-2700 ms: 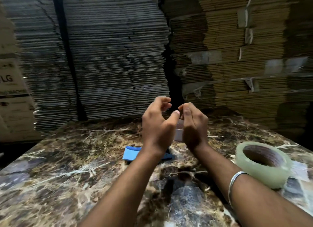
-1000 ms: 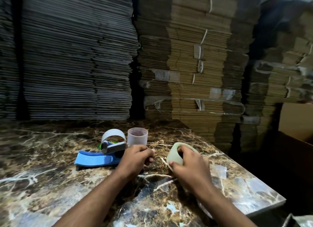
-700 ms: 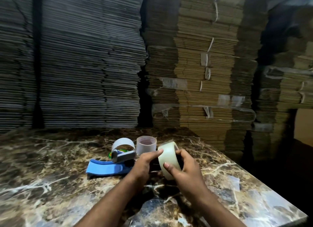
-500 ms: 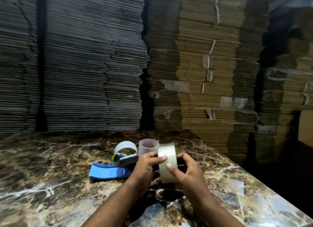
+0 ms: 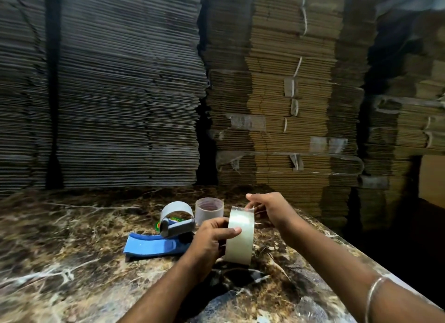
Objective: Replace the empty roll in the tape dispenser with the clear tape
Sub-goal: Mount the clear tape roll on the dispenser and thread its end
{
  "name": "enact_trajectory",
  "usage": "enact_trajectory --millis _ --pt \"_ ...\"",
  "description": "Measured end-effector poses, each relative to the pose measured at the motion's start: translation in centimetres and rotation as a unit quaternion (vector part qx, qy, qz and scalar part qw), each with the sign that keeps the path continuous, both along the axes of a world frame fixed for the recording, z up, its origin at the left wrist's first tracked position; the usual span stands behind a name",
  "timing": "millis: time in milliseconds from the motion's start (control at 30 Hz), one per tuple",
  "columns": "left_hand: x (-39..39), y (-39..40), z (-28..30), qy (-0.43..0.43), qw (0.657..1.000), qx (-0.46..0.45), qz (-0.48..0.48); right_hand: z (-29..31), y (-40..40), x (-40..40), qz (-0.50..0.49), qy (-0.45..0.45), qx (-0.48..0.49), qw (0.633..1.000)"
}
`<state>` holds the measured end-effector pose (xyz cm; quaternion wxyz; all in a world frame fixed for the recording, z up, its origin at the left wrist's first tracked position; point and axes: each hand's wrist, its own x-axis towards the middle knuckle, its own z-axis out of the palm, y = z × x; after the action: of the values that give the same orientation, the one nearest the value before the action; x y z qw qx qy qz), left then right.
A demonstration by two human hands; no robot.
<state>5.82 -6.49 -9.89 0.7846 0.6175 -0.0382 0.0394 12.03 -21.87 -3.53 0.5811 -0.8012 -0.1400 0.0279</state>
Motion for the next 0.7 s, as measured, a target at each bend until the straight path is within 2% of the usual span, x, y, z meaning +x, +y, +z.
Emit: enact_trajectory --millis 433,700 --pt "0.2 0.1 -0.2 -0.015 0.999 0.034 0.001 2.0 -0.3 0.3 0.07 -0.067 -0.15 0.984" --pt "0.0 -0.1 -0.5 -0.044 0.995 0.088 0.014 3.4 -0.6 -0.2 0.081 -0.191 -0.308 0.928"
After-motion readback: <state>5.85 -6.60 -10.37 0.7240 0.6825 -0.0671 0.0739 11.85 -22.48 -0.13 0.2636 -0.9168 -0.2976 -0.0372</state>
